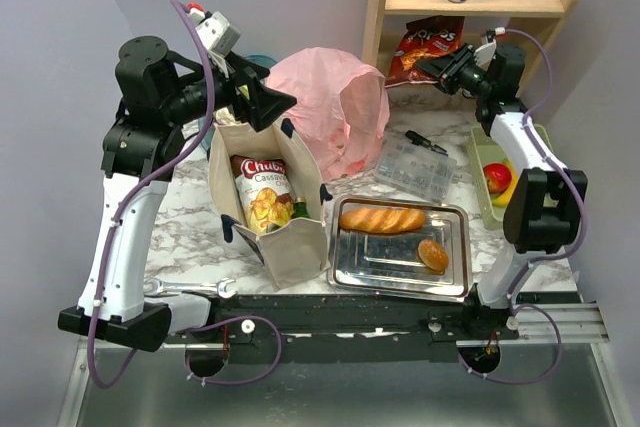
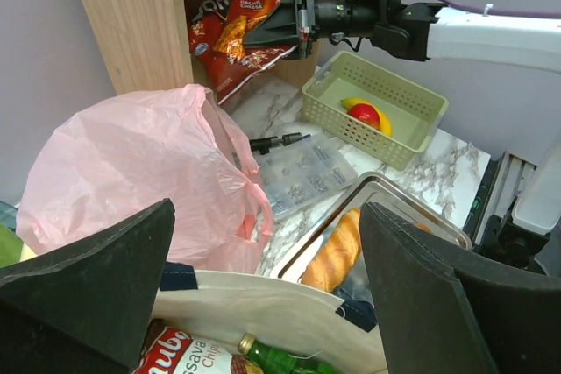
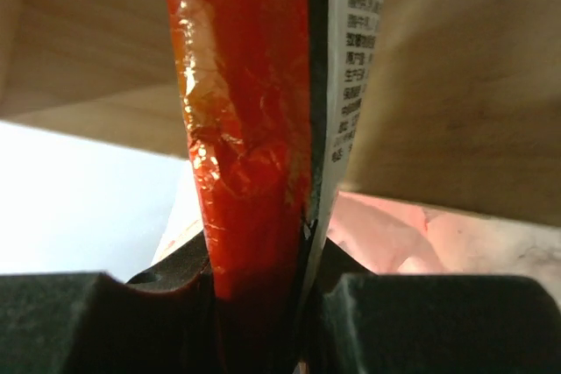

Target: Untie the knot of the grocery bags and take out the mixed food

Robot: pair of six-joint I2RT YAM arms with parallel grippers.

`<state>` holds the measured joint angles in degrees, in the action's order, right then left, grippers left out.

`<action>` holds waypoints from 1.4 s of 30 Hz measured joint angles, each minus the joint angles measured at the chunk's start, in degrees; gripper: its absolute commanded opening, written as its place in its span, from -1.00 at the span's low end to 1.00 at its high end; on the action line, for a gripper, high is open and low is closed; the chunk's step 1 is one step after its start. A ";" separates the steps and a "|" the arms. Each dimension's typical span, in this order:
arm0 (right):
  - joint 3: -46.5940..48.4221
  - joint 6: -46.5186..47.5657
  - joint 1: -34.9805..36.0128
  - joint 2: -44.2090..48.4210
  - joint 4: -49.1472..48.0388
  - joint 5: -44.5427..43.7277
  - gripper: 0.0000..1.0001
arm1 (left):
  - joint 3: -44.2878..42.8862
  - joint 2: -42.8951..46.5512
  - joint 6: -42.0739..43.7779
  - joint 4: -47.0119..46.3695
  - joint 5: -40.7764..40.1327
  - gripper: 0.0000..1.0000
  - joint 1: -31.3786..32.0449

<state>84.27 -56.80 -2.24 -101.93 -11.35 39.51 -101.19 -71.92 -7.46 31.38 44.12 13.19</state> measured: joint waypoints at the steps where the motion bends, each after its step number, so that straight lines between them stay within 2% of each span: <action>1: 0.63 -0.15 -0.11 -1.31 -0.33 0.00 -0.98 | 0.13 0.04 0.11 0.02 -0.07 0.76 0.00; 11: 10.67 0.17 -0.20 -11.28 -0.50 2.03 -0.96 | 1.95 0.48 0.96 1.09 -0.92 0.76 0.00; 15: 12.70 0.74 0.55 -12.83 0.68 3.06 -0.86 | 2.34 0.48 1.27 1.49 -1.18 0.76 0.00; 17: 13.49 0.96 0.87 -13.40 1.38 3.50 -0.70 | 2.36 0.46 1.31 1.55 -1.29 0.76 0.00; 21: 14.80 2.36 1.44 -13.86 3.91 3.67 -0.16 | 2.36 0.46 1.66 1.68 -1.29 0.77 0.00; 23: 16.02 4.42 1.44 -13.88 7.04 3.32 0.03 | 2.36 0.46 1.68 1.90 -1.29 0.76 0.00; 29: 18.71 12.20 1.44 -13.79 18.71 -3.63 0.38 | 2.54 0.48 1.62 1.95 -1.27 0.77 0.00; 33: 19.50 13.75 1.68 -11.89 22.82 -9.81 0.47 | 2.82 0.48 1.53 1.97 -1.25 0.77 0.00; 37: 20.65 14.01 1.92 -10.60 27.65 -16.81 0.45 | 2.86 0.48 1.33 1.95 -1.25 0.76 0.00; 42: 14.21 14.01 1.90 -4.94 27.74 -22.05 0.44 | 3.43 0.48 0.96 1.86 -1.16 0.77 0.00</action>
<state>98.48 -42.78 -0.34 -106.87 16.38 17.45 -97.76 -71.44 -6.50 33.23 42.96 13.19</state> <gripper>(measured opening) 0.723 0.878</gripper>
